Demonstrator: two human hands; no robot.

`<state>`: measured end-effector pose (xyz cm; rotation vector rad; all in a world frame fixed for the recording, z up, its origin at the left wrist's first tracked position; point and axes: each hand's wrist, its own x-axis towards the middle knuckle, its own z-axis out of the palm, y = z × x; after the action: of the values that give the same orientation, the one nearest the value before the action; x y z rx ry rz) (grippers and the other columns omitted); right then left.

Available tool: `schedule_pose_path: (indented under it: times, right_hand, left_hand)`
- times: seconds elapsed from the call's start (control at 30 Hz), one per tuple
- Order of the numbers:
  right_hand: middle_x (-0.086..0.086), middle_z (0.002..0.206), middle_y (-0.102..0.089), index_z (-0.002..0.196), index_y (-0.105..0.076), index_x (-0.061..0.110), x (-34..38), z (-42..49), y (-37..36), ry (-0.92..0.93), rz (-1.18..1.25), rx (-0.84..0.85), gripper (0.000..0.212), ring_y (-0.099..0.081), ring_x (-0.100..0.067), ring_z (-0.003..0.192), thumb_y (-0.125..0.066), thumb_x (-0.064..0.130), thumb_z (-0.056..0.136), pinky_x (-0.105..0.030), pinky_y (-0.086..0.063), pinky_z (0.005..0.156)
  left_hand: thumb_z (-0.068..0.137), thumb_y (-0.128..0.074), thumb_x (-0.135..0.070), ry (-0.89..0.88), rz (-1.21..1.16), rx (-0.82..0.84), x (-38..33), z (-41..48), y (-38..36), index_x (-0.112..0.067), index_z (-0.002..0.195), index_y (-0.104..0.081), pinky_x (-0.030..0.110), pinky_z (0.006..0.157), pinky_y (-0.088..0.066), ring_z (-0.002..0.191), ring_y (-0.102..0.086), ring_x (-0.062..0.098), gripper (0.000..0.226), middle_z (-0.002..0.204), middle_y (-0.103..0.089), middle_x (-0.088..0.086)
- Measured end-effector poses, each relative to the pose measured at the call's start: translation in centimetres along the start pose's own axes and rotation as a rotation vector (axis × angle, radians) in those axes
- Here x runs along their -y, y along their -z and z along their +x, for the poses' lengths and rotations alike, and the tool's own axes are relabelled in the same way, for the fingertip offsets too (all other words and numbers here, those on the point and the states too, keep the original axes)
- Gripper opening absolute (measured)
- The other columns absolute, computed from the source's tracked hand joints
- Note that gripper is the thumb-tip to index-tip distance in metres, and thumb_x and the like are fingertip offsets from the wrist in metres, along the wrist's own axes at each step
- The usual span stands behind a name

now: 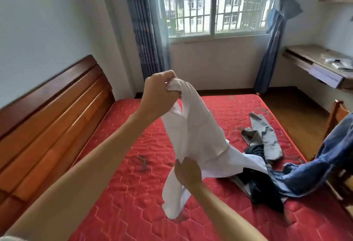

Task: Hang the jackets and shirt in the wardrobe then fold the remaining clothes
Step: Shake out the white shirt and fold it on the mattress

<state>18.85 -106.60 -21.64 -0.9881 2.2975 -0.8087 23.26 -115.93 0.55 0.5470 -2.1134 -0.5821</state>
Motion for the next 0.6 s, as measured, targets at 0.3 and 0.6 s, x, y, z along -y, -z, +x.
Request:
schedule_pose_path:
  times: [0.3, 0.6]
  right_hand:
    - [0.012, 0.041, -0.035, 0.042, -0.049, 0.017, -3.7, 0.6, 7.8, 0.114, 0.283, -0.069, 0.05, -0.03, -0.003, 0.04, -0.069, 0.044, 0.079, -0.027, -0.027, 0.046]
    - [-0.006, 0.068, -0.063, 0.078, -0.069, 0.007, -2.8, -1.8, 11.8, 0.174, 0.705, 0.235, 0.014, -0.06, -0.013, 0.062, -0.072, 0.016, 0.088, -0.025, -0.05, 0.058]
  left_hand:
    - [0.066, -0.087, -0.026, -0.091, 0.554, 0.415, 11.0, -5.1, -0.1, -0.026, 0.142, -0.039, 0.051, 0.105, -0.044, 0.127, -0.049, 0.032, 0.09, 0.142, -0.048, 0.011]
    - [0.066, -0.091, -0.026, 0.005, -0.105, 0.623, 6.6, -13.3, -10.7, -0.03, 0.157, -0.016, 0.038, 0.09, -0.058, 0.101, -0.07, 0.012, 0.118, 0.117, -0.071, 0.001]
